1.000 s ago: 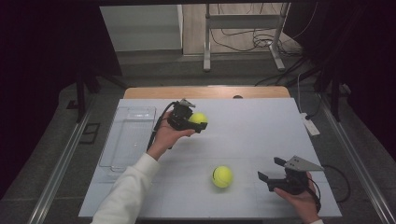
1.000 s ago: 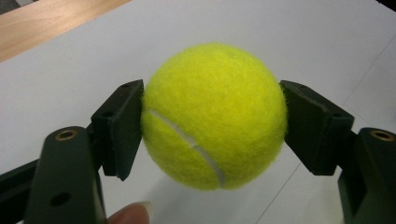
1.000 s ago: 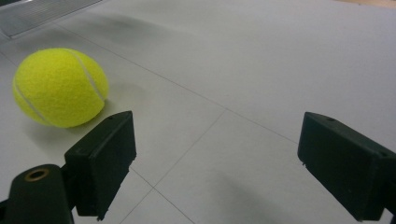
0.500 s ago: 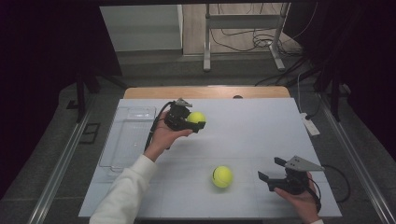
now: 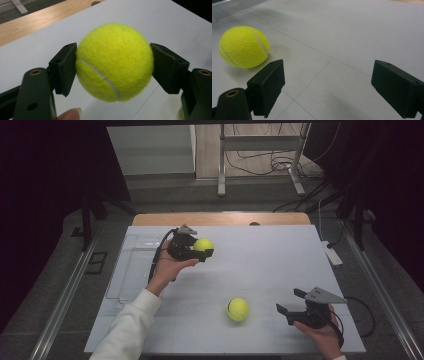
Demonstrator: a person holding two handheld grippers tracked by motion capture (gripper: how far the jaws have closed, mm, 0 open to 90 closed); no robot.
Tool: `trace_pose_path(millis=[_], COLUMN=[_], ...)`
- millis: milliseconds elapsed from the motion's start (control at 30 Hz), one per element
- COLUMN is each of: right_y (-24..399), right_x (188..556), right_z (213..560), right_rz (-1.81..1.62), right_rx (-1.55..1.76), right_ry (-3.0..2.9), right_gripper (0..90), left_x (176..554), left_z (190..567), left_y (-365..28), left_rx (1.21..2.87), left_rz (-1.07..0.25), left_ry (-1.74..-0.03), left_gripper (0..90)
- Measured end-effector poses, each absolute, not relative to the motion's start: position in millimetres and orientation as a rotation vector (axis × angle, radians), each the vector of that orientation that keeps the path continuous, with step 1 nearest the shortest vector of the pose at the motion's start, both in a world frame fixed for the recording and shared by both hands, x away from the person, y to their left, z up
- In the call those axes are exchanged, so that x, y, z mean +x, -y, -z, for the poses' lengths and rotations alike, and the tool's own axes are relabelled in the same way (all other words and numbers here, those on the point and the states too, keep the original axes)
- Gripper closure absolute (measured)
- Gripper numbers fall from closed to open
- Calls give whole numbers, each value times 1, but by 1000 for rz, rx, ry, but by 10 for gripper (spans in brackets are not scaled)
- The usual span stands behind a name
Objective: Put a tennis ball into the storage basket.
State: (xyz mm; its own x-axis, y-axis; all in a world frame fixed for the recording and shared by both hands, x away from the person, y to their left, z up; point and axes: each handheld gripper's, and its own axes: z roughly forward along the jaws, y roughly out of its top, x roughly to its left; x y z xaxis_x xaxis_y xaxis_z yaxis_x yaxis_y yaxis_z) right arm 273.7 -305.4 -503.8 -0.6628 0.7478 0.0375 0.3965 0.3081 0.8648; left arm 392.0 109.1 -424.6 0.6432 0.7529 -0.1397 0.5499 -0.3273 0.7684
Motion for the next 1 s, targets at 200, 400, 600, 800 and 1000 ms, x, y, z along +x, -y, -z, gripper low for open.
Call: trace_pose_path(millis=[200, 400, 600, 800, 1000], right_y=[306, 305, 306, 306, 306], right_x=[274, 274, 274, 274, 274], right_z=[504, 504, 504, 504, 504], right_rz=[-1295, -1296, -1296, -1295, -1294], right_rx=[1023, 1020, 1020, 1019, 1020], right_ry=[-2210, -2210, -2209, -2209, -2209], right_gripper=[120, 120, 120, 120, 120], left_x=[392, 391, 390, 389, 387], left_z=[423, 422, 418, 417, 414], left_y=[-115, -120, -125, -130, -131], left_rx=[2007, 1991, 1979, 1963, 1955], left_rz=[-315, -326, -343, -352, -366], left_ry=[-1024, -1034, -1037, -1037, -1031], left_gripper=[275, 275, 275, 275, 275])
